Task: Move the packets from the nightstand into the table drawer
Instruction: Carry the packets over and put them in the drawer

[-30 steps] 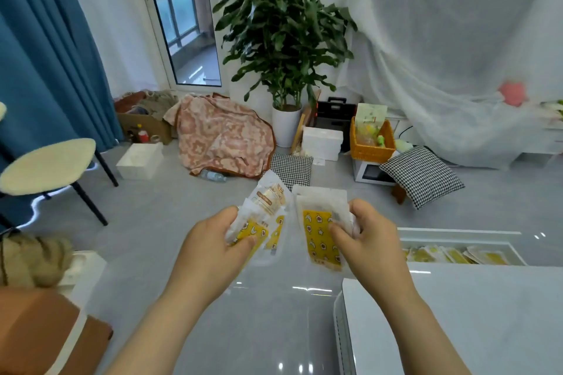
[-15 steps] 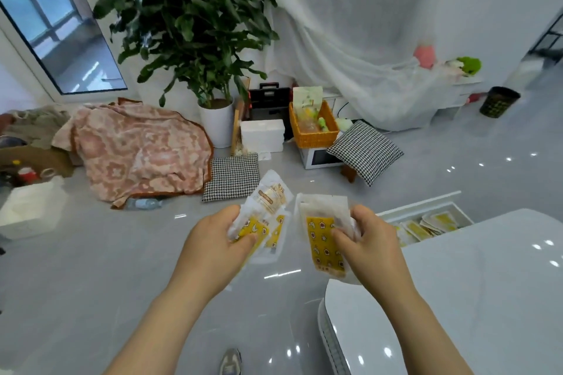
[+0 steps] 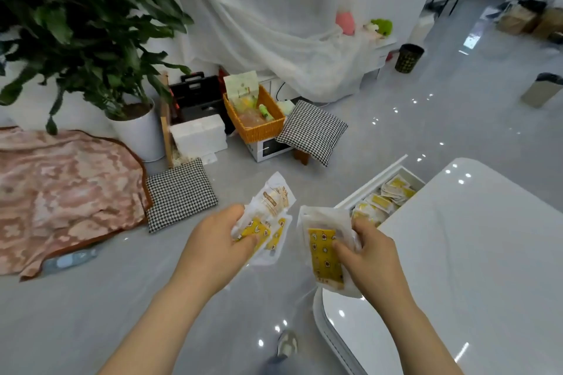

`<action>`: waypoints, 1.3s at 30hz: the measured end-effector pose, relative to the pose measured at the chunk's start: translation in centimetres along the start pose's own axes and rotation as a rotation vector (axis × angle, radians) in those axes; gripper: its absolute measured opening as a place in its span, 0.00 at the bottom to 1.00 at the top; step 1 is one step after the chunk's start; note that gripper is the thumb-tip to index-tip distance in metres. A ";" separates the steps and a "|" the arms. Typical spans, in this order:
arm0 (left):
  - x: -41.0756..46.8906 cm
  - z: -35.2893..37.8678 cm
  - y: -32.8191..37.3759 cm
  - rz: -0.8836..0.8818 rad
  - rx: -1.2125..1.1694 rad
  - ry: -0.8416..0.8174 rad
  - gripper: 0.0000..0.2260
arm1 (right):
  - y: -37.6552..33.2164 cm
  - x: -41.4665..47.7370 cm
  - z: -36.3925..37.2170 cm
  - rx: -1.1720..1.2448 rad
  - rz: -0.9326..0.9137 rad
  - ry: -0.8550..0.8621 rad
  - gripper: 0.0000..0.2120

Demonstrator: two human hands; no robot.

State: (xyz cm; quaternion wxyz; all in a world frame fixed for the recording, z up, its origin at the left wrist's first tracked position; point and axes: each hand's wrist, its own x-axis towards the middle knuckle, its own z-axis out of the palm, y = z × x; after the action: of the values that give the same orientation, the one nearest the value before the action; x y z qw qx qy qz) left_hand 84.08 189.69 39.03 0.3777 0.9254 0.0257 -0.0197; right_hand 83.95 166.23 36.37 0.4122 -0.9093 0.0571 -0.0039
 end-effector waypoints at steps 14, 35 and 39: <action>21.1 3.4 0.7 0.047 0.140 -0.204 0.08 | 3.1 17.9 1.7 -0.012 0.199 0.018 0.03; 51.1 7.9 3.0 0.403 0.248 -0.650 0.05 | 3.4 35.4 5.1 0.049 0.659 0.282 0.08; 55.0 9.5 4.2 0.478 0.299 -0.768 0.08 | 3.4 36.3 5.8 0.097 0.768 0.390 0.07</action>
State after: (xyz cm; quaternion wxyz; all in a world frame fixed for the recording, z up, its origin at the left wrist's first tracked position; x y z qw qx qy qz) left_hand 139.09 181.84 32.06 0.2165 0.8753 -0.3323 -0.2766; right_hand 119.97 164.45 28.58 0.4074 -0.7839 0.4679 -0.0247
